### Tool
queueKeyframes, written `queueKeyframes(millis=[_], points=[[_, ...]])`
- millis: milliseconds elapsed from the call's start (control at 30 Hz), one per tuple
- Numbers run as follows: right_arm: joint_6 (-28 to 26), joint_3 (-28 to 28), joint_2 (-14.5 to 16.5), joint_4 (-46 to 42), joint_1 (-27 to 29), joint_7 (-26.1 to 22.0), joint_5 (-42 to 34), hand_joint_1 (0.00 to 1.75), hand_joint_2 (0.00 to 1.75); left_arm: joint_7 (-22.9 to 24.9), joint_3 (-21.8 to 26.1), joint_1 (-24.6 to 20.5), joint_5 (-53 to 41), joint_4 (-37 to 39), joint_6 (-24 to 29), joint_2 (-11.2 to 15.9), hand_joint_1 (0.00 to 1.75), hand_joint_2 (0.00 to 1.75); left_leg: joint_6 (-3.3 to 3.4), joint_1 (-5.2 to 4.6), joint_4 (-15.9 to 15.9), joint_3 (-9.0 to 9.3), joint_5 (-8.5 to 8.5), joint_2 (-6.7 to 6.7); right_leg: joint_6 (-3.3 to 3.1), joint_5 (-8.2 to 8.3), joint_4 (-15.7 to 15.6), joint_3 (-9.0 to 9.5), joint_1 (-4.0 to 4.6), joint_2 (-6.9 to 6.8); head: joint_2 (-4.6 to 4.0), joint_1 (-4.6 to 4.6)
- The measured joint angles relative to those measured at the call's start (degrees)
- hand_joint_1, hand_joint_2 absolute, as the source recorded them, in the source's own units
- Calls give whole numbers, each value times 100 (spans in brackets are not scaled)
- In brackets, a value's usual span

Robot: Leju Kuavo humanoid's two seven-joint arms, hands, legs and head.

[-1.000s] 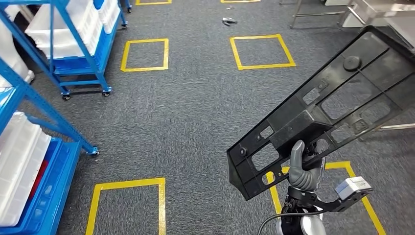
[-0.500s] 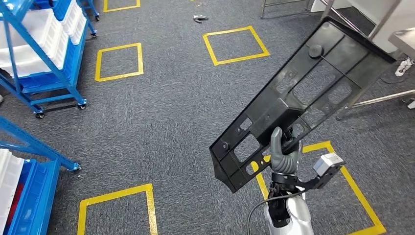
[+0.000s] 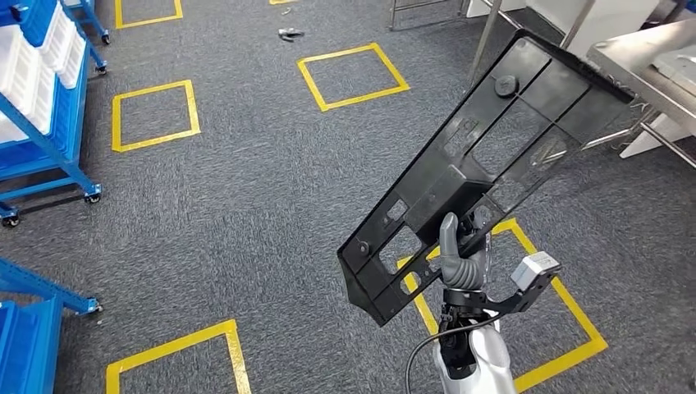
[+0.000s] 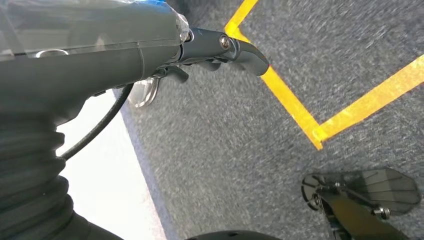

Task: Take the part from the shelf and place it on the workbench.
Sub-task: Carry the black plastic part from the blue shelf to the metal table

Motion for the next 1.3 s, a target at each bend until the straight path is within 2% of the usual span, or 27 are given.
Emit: queueKeyframes(millis=[67, 100, 133, 200, 233, 300, 367, 400, 467, 533, 567, 600, 633, 667, 700, 733, 800, 833, 900, 967, 1033, 1100, 1133, 1167, 1200, 1233, 1300], points=[[15, 40, 0, 43, -5, -13, -9, 175, 175, -13, 0, 28, -30, 0, -30, 6, 0, 175, 35, -23, -7, 22, -51, 141, 19, -250, 723, -379, -17, -144, 0, 10], [15, 56, -1, 63, 6, -16, -11, 175, 175, -25, -1, 41, -49, 0, -43, 10, 0, 175, 33, -29, -2, 48, -71, 211, 28, -243, 900, -480, -28, -165, 0, 12], [8, 68, -1, 76, 19, -15, -13, 175, 175, -42, -2, 50, -71, 0, -57, 13, 0, 175, 25, -31, 6, 82, -88, 287, 35, -147, 871, -473, -36, -186, 0, 11], [-13, 101, -2, 72, 32, -4, -14, 175, 175, -77, -8, 58, -96, 0, -82, 17, 0, 175, -11, -30, 38, 165, -140, 414, 20, 215, 248, -158, -35, -298, 0, 15], [-23, 125, -2, 58, 31, 3, -14, 175, 175, -92, -10, 57, -102, 0, -89, 18, 0, 175, -40, -43, 56, 192, -180, 467, -3, 326, -94, 32, -4, -403, 0, 15], [-41, 180, 1, 29, 25, 13, -14, 175, 175, -115, -15, 53, -102, 0, -89, 20, 0, 175, -98, -71, 87, 222, -249, 561, -69, 374, -476, 221, 45, -537, 0, 10], [-61, 213, 2, 11, 29, 22, -19, 175, 175, -134, -21, 34, -103, 0, -76, 21, 0, 175, -154, -84, 81, 250, -290, 667, -132, 328, -520, 224, 64, -468, 0, 6], [-69, 220, 1, -1, 36, 27, -23, 175, 175, -140, -25, 20, -104, -1, -63, 23, 0, 175, -184, -75, 87, 268, -324, 659, -159, 322, -543, 238, 54, -411, 0, 9], [-79, 230, 2, -33, 31, 31, -37, 175, 175, -145, -27, 0, -104, -3, -41, 28, 0, 175, -246, -50, 329, 193, -498, 456, -218, 311, -590, 293, 14, -310, 0, 2], [-83, 260, 6, -50, 21, 33, -44, 175, 175, -146, -26, 12, -104, -4, -33, 31, 0, 175, -288, -16, 1050, -179, -811, 194, -253, 297, -600, 329, -2, -215, 0, -9], [-85, 278, 7, -50, 23, 36, -45, 175, 175, -145, -26, 19, -104, -4, -32, 31, 0, 175, -306, -3, 1458, -418, -945, 149, -261, 292, -597, 335, -2, -154, 0, -9], [-90, 293, 7, -50, 30, 42, -45, 175, 175, -145, -26, 28, -104, -4, -30, 31, 0, 175, -321, 8, 1769, -626, -1004, 132, -267, 286, -592, 341, -2, -88, 0, -10], [-98, 304, 7, -50, 37, 49, -45, 175, 175, -143, -26, 39, -104, -4, -28, 32, 0, 175, -330, 18, 1869, -743, -941, 130, -265, 280, -587, 348, -4, -17, 0, -10], [-108, 312, 7, -51, 42, 56, -45, 175, 175, -140, -26, 48, -105, -4, -28, 33, 0, 175, -332, 27, 1749, -753, -771, 124, -259, 273, -582, 358, -8, 54, 0, -10], [-117, 319, 7, -55, 44, 63, -45, 175, 175, -137, -26, 53, -105, -4, -30, 35, 0, 175, -331, 39, 1429, -662, -517, 95, -246, 263, -575, 373, -14, 124, 0, -10], [-125, 325, 7, -61, 45, 69, -45, 175, 175, -132, -26, 59, -106, -4, -34, 36, 0, 175, -327, 57, 1008, -516, -268, 7, -227, 252, -568, 384, -22, 187, 0, -9], [-131, 341, 7, -78, 43, 75, -45, 175, 175, -127, -26, 62, -106, -4, -47, 36, 0, 175, -303, 69, 380, -281, -5, -182, -167, 243, -546, 375, -25, 298, 0, -9], [-131, 350, 7, -89, 45, 77, -45, 175, 175, -128, -27, 57, -106, -4, -53, 35, 0, 175, -271, 62, 251, -244, -1, -236, -125, 250, -542, 367, -27, 342, 0, -8], [-135, 361, 2, -105, 65, 84, -46, 175, 175, -139, -28, 44, -104, -4, -74, 34, 0, 175, -150, 41, 192, -199, -40, -180, -33, 316, -468, 324, -28, 390, 0, -4], [-139, 361, -5, -123, 81, 93, -49, 175, 175, -164, -28, 47, -102, -4, -102, 33, 0, 175, -20, 30, 148, -111, -74, -90, 17, 288, -260, 242, -24, 231, 0, 1], [-140, 367, -7, -144, 82, 95, -49, 175, 175, -186, -32, 68, -124, -4, -130, 33, 0, 175, 38, 9, 142, -47, -88, 25, 44, 10, 242, -12, -18, -26, 0, 6], [-140, 373, -8, -154, 102, 93, -49, 175, 175, -187, -36, 89, -157, -4, -146, 33, 0, 175, 41, -11, 153, -6, -89, 158, 86, -299, 903, -395, -24, -141, 0, 6], [-140, 374, -10, -154, 116, 95, -49, 175, 175, -184, -37, 95, -166, -4, -146, 33, 0, 175, 34, -15, 158, 17, -97, 226, 106, -341, 1073, -518, -30, -163, 0, 6], [-140, 375, -12, -153, 126, 96, -49, 175, 175, -179, -37, 96, -167, -4, -140, 33, 0, 175, 21, -16, 160, 47, -122, 284, 110, -254, 1029, -536, -33, -184, 0, 6], [-140, 375, -14, -153, 128, 97, -49, 175, 175, -176, -38, 95, -166, -4, -130, 32, 0, 175, 6, -16, 161, 89, -159, 344, 103, -54, 778, -446, -31, -222, 0, 6], [-141, 376, -15, -154, 125, 97, -49, 175, 175, -176, -38, 94, -165, -4, -117, 29, 0, 175, -14, -17, 160, 139, -206, 399, 72, 191, 393, -293, -24, -293, 0, 6], [-142, 380, -16, -155, 110, 98, -49, 175, 175, -199, -39, 88, -164, -4, -93, 23, 0, 175, -68, -33, 165, 221, -295, 505, -17, 422, -228, -47, 49, -496, 1, 9]])
